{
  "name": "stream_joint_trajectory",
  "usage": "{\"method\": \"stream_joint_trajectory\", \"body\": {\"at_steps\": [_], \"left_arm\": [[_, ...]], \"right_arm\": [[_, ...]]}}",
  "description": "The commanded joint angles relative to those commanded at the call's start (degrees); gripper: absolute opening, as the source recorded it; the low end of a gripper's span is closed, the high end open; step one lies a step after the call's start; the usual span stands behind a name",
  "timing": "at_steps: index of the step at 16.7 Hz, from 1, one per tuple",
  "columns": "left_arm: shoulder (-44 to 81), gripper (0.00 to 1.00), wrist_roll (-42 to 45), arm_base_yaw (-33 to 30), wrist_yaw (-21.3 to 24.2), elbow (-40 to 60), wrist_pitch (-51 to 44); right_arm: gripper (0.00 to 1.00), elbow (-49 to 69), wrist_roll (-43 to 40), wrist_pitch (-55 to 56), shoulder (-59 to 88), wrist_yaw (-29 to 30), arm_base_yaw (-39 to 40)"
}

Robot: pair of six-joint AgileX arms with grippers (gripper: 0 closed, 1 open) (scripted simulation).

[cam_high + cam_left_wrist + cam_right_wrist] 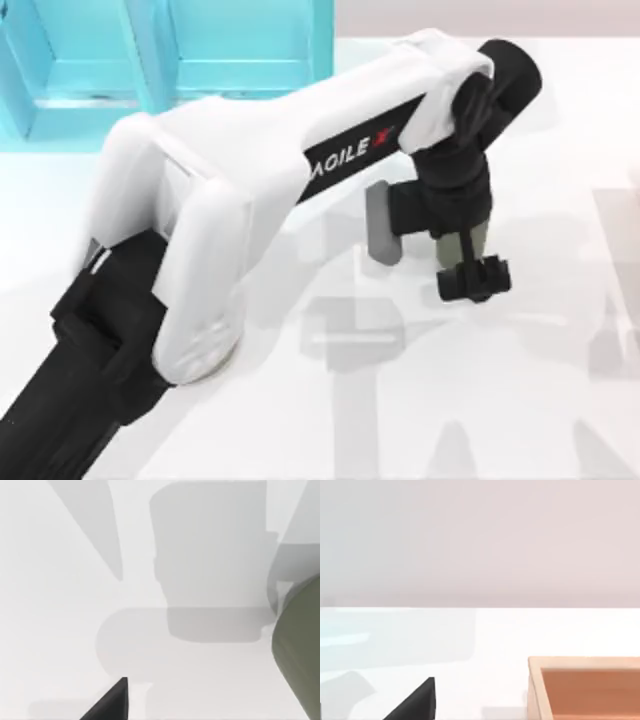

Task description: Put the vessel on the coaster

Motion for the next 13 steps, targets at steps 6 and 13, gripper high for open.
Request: {"method": "stream_joint_trajectory", "body": {"at_steps": [6, 13], "left_arm": [[0.0, 0.32, 0.0, 0.0, 0.0, 0.0, 0.0], [0.0, 0.0, 0.0, 0.0, 0.0, 0.0, 0.0]], "right_arm": [[1.0, 0.0, 0.0, 0.0, 0.0, 0.0, 0.0], [1.0, 0.0, 0.0, 0.0, 0.0, 0.0, 0.0]]}}
